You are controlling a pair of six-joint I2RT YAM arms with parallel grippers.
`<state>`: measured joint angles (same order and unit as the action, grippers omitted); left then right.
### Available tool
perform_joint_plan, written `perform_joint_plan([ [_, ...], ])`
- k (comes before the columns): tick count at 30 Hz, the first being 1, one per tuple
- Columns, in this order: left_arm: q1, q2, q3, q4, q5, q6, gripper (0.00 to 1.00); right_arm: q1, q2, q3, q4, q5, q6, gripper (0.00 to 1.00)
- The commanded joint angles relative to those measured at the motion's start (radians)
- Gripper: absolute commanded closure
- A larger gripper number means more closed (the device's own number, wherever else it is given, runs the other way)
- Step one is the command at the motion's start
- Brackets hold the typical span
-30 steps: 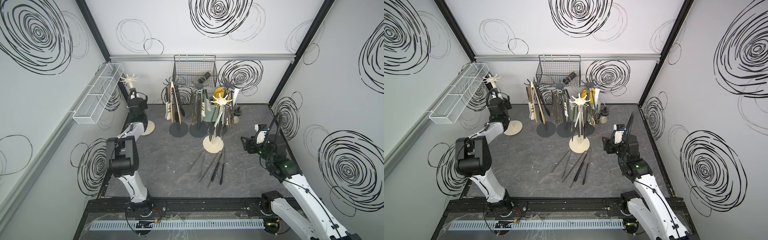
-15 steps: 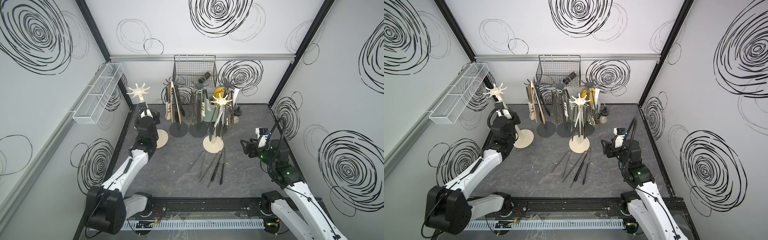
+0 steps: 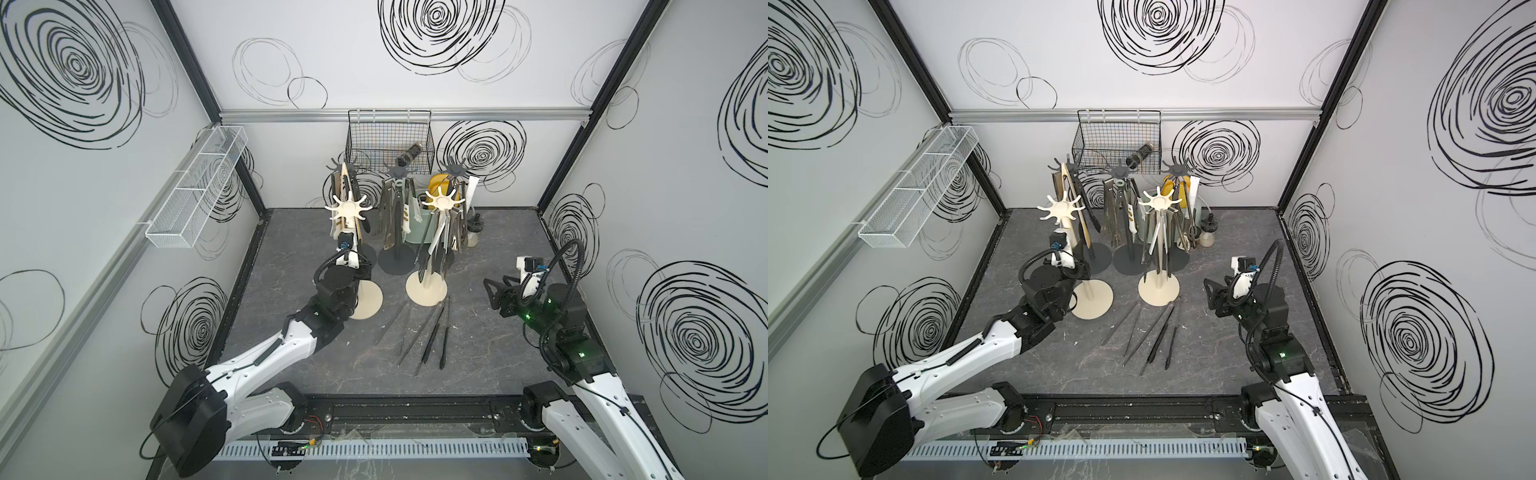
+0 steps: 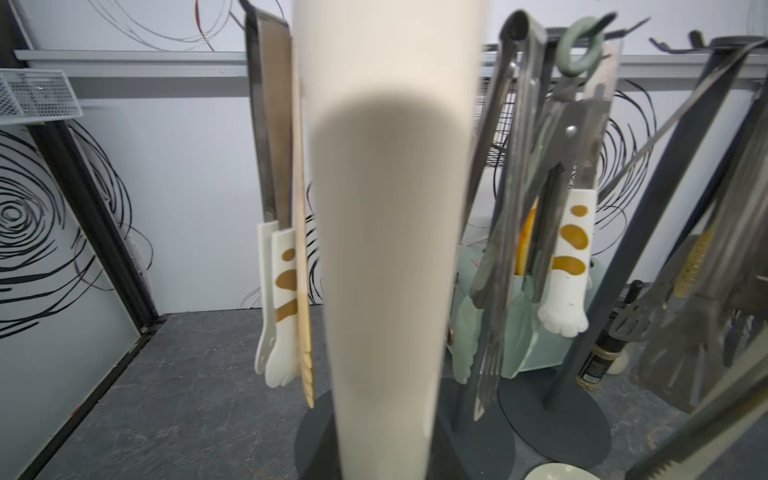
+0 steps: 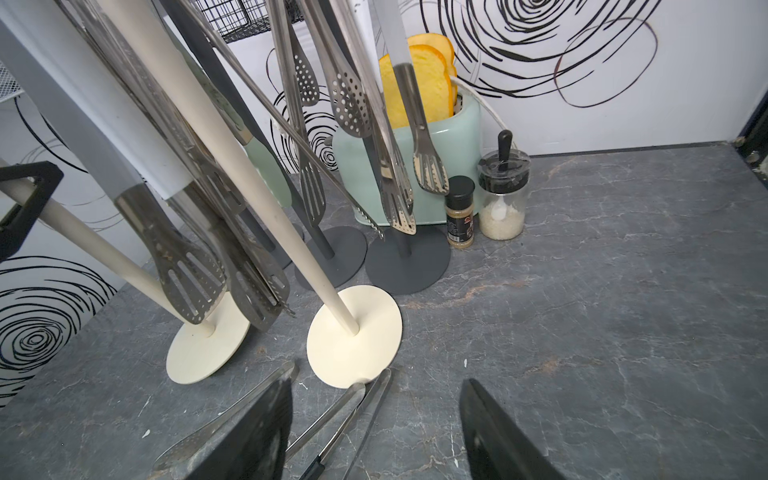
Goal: Hang food tongs on kitchen utensil racks
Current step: Place the rack at the center of the board.
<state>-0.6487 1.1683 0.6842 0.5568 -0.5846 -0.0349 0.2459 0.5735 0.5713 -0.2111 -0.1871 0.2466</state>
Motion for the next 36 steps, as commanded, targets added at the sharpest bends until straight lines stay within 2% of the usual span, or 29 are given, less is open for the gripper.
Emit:
perform_joint_plan([
  [1, -0.024, 0.041, 0.093, 0.238, -0.050, 0.044, 1.00, -0.003, -0.017, -0.010, -0.007, 0.019, 0.006, 0.34],
  [15, -0.065, 0.235, 0.155, 0.324, -0.054, 0.037, 1.00, -0.004, -0.010, -0.011, -0.008, 0.041, 0.002, 0.34],
  [25, -0.064, 0.298, 0.150, 0.397, -0.073, 0.005, 1.00, -0.003, -0.003, -0.016, -0.004, 0.040, 0.002, 0.34],
  [36, -0.062, 0.341, 0.175, 0.370, -0.066, -0.022, 1.00, -0.003, 0.002, -0.019, -0.006, 0.041, 0.001, 0.34],
])
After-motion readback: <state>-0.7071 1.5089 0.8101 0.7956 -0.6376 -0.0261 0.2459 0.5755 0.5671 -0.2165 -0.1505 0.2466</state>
